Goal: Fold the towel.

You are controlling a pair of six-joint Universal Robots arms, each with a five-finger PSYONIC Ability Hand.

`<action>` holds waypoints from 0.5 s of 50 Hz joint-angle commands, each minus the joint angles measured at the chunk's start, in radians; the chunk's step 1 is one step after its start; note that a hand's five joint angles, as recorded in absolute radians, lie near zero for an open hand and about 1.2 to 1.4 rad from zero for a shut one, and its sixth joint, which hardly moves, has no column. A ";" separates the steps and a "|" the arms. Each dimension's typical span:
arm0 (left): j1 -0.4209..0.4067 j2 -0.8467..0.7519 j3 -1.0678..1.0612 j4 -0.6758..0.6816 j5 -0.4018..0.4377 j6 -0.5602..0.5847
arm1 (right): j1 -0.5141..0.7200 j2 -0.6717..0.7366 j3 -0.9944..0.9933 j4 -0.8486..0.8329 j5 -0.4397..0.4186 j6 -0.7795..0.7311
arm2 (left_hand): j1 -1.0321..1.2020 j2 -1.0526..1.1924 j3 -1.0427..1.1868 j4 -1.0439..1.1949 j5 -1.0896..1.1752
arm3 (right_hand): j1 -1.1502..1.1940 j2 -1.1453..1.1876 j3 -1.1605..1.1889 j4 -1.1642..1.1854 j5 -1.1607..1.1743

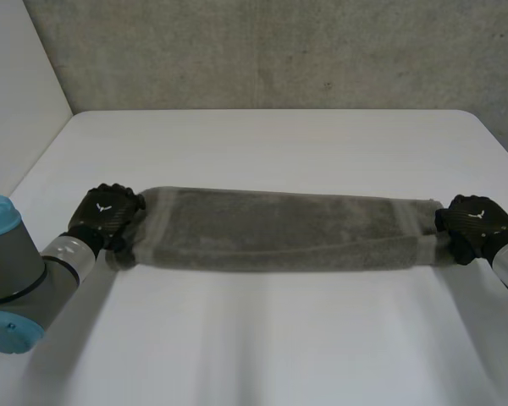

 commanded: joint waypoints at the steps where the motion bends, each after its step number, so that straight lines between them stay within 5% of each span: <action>1: 0.004 -0.018 0.004 0.000 -0.016 0.043 | -0.011 -0.004 -0.002 0.002 -0.001 -0.004 | -0.063 -0.023 -0.058 -0.066 0.005 | 0.079 0.103 -0.053 -0.076 0.065; 9: 0.033 -0.012 -0.011 -0.006 -0.054 0.137 | -0.053 -0.006 -0.011 0.008 -0.045 -0.043 | -0.066 -0.026 -0.058 -0.066 0.002 | 0.079 0.103 -0.053 -0.076 0.065; 25: 0.008 0.170 -0.074 -0.054 -0.050 0.019 | -0.151 -0.063 -0.005 0.048 -0.082 -0.058 | -0.145 -0.105 -0.058 -0.066 -0.076 | 0.079 0.103 -0.053 -0.076 0.065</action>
